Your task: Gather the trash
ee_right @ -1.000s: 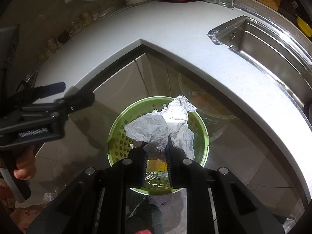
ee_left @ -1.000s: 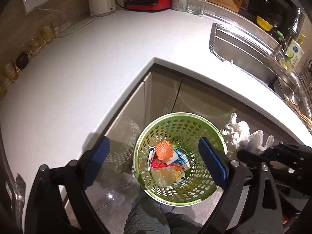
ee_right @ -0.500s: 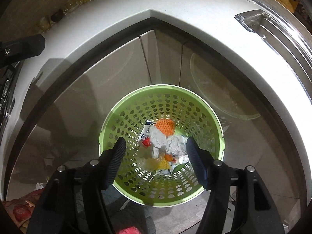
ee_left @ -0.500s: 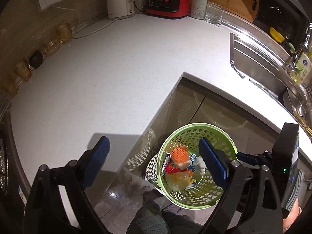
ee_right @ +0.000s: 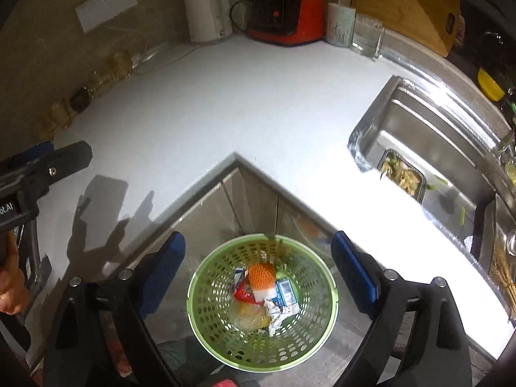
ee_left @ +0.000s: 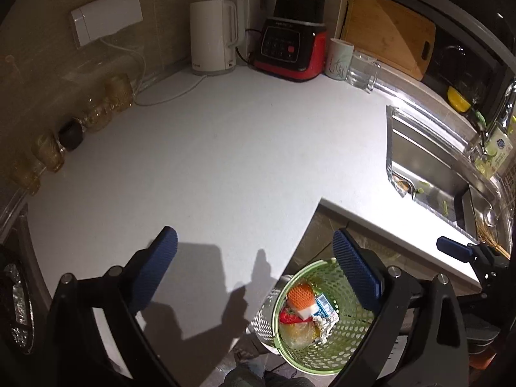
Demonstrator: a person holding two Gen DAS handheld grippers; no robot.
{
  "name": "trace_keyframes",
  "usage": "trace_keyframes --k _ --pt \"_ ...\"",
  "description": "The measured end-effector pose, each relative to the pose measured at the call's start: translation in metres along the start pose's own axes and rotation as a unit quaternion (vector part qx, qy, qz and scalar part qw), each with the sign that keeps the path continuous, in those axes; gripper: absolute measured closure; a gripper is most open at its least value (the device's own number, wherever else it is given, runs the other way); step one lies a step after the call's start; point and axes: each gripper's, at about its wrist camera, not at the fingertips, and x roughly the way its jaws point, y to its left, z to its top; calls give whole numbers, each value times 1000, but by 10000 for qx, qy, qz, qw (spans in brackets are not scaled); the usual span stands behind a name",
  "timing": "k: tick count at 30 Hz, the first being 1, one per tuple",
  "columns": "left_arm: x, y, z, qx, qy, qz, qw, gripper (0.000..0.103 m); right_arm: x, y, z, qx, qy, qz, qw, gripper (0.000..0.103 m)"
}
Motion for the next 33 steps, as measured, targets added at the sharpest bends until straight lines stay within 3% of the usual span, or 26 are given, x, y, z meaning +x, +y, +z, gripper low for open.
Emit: trace_keyframes --k 7,13,22,33 --pt "-41 13 60 136 -614 127 9979 8 -55 21 65 9 -799 -185 9966 4" --pt "-68 19 92 50 -997 256 9947 8 -90 25 101 13 -1319 -283 9909 3" --pt "-91 15 104 -491 -1223 476 9901 8 -112 24 127 -441 -1602 -227 9858 3" --pt "-105 5 98 -688 -1356 889 9844 8 -117 22 133 -806 -1697 104 9821 3"
